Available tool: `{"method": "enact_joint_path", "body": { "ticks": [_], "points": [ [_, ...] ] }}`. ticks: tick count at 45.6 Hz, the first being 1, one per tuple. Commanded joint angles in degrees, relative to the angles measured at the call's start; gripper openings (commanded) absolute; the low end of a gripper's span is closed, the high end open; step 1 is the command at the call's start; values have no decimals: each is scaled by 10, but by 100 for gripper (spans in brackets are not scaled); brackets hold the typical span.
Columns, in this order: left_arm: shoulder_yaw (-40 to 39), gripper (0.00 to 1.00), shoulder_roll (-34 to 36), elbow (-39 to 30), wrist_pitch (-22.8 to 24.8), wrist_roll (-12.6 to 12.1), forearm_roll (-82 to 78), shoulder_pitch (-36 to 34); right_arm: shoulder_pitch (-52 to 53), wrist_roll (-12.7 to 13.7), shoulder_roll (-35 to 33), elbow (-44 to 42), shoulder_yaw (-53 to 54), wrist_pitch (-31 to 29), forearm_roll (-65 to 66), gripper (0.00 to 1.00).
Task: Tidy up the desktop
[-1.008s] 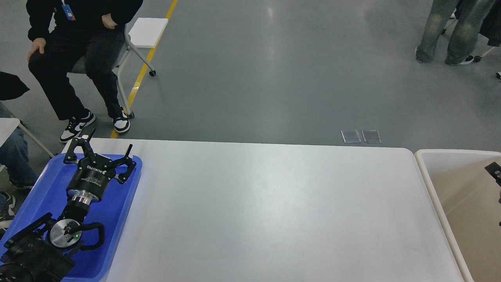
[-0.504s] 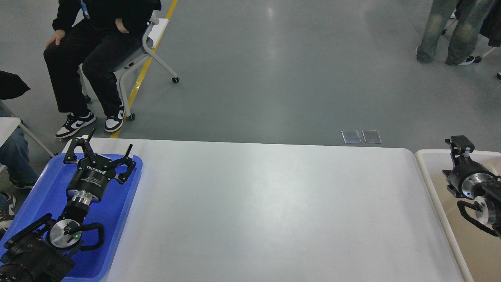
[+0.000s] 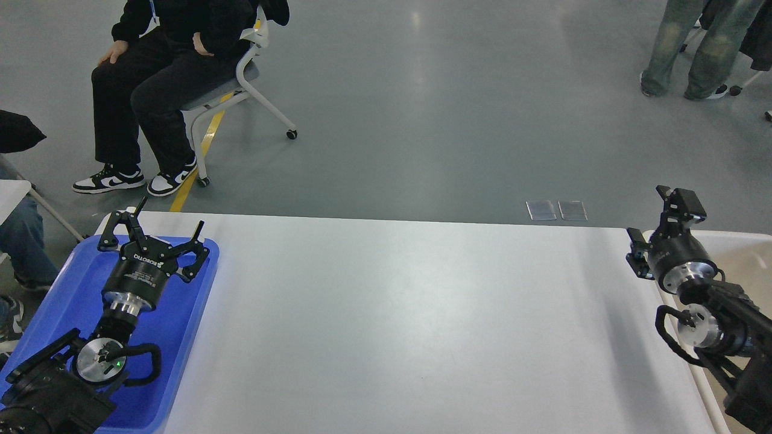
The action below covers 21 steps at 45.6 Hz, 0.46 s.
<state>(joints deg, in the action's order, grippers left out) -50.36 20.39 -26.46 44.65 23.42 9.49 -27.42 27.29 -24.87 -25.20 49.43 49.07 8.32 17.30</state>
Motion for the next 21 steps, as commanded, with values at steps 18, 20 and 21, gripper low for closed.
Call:
{"method": "enact_joint_path", "body": {
  "ticks": [18, 20, 21],
  "points": [
    [0, 99, 0, 0, 0, 0, 0, 0, -90, -132, 102, 106, -13, 1, -19, 100],
    [0, 99, 0, 0, 0, 0, 0, 0, -90, -132, 109, 106, -12, 4, -18, 100],
    [0, 99, 0, 0, 0, 0, 0, 0, -90, -132, 110, 106, -12, 5, -18, 100]
  ]
}}
